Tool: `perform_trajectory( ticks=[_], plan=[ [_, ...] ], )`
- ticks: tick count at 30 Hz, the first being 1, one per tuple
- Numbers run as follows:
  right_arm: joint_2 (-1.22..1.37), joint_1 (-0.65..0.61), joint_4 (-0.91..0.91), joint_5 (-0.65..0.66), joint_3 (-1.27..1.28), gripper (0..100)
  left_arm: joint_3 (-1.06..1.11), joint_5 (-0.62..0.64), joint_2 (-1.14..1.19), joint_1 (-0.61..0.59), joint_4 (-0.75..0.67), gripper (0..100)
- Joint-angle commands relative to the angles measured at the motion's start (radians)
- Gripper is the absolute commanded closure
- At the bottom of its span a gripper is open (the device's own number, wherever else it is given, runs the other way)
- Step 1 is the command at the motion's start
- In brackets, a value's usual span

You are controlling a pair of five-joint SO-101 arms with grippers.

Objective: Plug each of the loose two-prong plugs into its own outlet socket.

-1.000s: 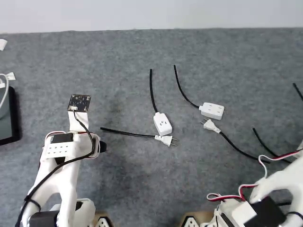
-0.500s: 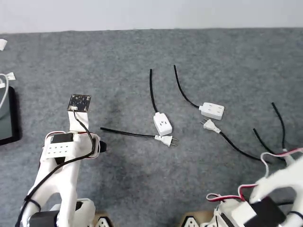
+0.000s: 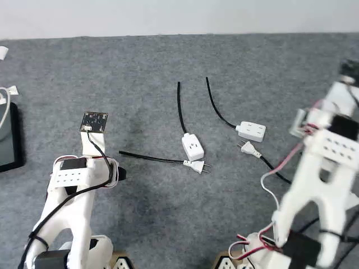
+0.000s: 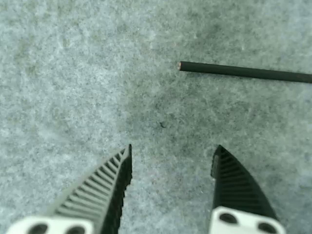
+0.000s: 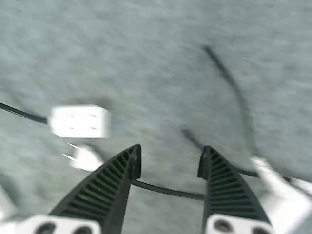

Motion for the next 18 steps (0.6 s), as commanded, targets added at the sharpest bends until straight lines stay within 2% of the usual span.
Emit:
perform_trajectory(
  ticks=[1, 6, 8, 15, 18],
  plan=[
    [0.107, -0.088, -0.047, -0.259, -0.095, 78.1, -0.047, -0.003, -0.008, -0.002, -0.018, 75],
    [0.3, -0.15, -0.058, -0.724, -0.184, 77.9, -0.047, -0.003, -0.008, -0.002, -0.018, 75],
    [0.38, -0.153, -0.058, -0.838, -0.227, 77.9, -0.047, -0.003, -0.008, -0.002, -0.018, 75],
    [0.631, -0.18, -0.039, -0.833, -0.454, 77.9, -0.047, -0.003, -0.005, -0.002, -0.021, 75],
    [0.7, -0.217, 0.027, -0.833, -0.542, 77.9, -0.047, -0.005, -0.005, -0.002, -0.021, 75]
  ],
)
